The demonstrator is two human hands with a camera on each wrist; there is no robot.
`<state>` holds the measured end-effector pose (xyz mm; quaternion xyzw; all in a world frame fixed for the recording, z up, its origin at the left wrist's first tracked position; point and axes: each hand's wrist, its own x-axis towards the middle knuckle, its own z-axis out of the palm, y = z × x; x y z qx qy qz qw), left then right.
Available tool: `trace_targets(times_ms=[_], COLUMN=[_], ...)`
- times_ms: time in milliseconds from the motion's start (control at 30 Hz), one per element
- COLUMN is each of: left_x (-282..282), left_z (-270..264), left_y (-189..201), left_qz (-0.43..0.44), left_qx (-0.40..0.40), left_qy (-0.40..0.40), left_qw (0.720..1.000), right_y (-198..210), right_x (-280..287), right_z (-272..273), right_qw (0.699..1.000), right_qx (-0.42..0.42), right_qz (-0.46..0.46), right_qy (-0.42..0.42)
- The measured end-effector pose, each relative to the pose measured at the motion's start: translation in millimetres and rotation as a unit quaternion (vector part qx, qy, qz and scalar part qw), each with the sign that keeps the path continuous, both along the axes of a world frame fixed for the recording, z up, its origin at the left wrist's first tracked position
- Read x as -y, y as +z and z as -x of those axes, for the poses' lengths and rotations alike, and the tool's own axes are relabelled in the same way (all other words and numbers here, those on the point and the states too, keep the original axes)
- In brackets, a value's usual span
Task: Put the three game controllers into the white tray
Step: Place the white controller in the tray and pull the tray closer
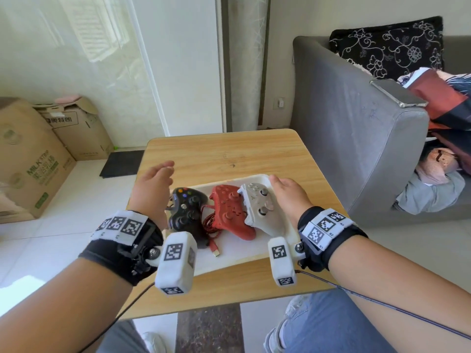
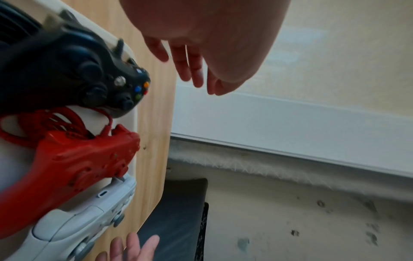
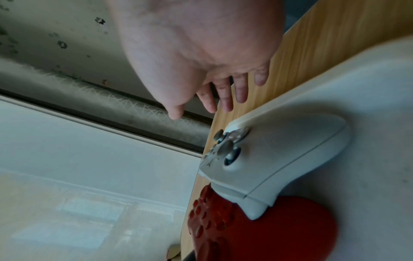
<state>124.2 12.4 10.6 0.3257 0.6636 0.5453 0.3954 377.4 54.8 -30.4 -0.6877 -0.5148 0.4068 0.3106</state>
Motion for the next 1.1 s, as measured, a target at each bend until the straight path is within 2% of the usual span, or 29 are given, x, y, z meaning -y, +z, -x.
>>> trace_targets(times_ms=[67,100,167,233,300,367,433,500,667,867,1000,1100], left_x=[5,8,13,21,31,40,44,47,47,43,42,42], left_z=[16,25,31,27,25,19,13,7,2,4,3,5], left_y=[-10,-15,-25,-29,-40,-45,-53,-59,-69,-73,-76,-69], left_qz=[0.045,0.079,0.144,0.189,0.197,0.204,0.200,0.205,0.209,0.206,0.181,0.179], left_qx=[-0.070,-0.131,-0.183,-0.169,-0.143,-0.092,-0.005,0.020,0.044,0.049,0.105,0.094], left_qy=[-0.001,-0.020,-0.014,0.006,-0.003,-0.016,0.010,-0.003,0.007,0.040,0.092,0.072], left_qw=[0.997,0.988,0.972,0.967,0.970,0.974,0.980,0.978,0.977,0.976,0.974,0.977], right_y=[-2,-5,-16,-22,-23,-28,-34,-39,-46,-49,-49,-49], right_x=[-2,-3,-7,-7,-5,-3,0,5,12,12,7,5], right_z=[5,8,9,11,13,14,15,15,13,9,6,8], right_qw=[1.000,1.000,0.998,0.996,0.994,0.993,0.992,0.992,0.992,0.992,0.989,0.986], right_qx=[0.007,0.014,0.021,0.029,0.029,0.015,0.007,-0.001,-0.011,-0.036,-0.073,-0.094], right_qz=[0.007,0.015,0.035,0.051,0.063,0.075,0.079,0.079,0.083,0.039,0.016,0.023], right_qy=[-0.014,-0.023,-0.049,-0.073,-0.085,-0.091,-0.097,-0.102,-0.098,-0.111,-0.126,-0.134])
